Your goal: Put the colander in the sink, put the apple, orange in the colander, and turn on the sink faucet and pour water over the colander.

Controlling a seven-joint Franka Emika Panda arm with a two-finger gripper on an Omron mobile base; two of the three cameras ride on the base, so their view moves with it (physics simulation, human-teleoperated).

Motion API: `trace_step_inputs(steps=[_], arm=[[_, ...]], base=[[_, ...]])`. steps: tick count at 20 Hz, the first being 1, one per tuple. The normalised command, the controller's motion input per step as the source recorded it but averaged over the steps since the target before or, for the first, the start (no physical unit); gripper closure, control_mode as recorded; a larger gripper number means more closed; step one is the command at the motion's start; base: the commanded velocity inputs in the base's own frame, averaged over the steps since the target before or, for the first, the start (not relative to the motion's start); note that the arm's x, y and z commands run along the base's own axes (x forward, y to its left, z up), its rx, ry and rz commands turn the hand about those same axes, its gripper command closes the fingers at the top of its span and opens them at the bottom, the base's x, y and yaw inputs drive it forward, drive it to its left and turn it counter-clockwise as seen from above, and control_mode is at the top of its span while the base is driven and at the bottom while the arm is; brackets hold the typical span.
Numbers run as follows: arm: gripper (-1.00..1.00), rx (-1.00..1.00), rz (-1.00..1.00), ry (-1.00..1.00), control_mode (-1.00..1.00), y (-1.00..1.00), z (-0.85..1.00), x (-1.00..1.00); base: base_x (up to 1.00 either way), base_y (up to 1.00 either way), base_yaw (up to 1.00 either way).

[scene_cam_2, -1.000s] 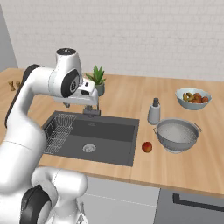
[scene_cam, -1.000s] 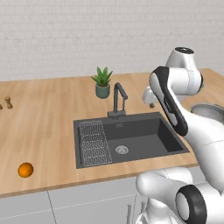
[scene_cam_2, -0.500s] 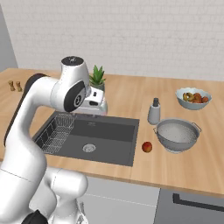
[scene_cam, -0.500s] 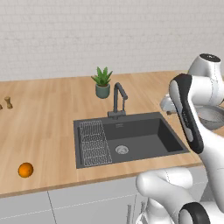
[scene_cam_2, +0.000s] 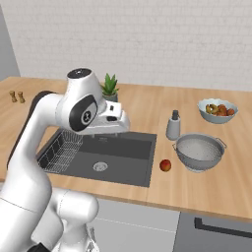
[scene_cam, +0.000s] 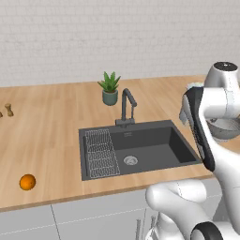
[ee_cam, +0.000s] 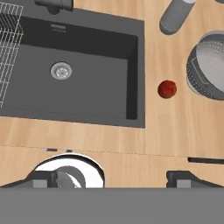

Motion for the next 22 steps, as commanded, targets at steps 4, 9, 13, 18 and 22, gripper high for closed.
trace_step_inputs(steps=[4, 9, 13, 18, 22], arm=[[-1.0, -0.25, 0.0, 0.07, -1.0, -0.36, -0.09, -0.03], [-1.0, -0.04, 0.02, 0.01, -1.0, -0.57, -0.05, 0.0], [-1.0, 0.0, 0.0, 0.0, -1.0, -0.61, -0.01, 0.03], [-1.0, 0.0, 0.0, 0.08, -1.0, -0.47, -0.08, 0.29], [-1.0, 0.0, -0.02, 0.03, -1.0, -0.4, -0.16, 0.36]], base=[[0.0, 0.0, 0.0], [0.0, 0.0, 0.0], [0.0, 0.0, 0.0], [0.0, 0.0, 0.0], [0.0, 0.0, 0.0]])
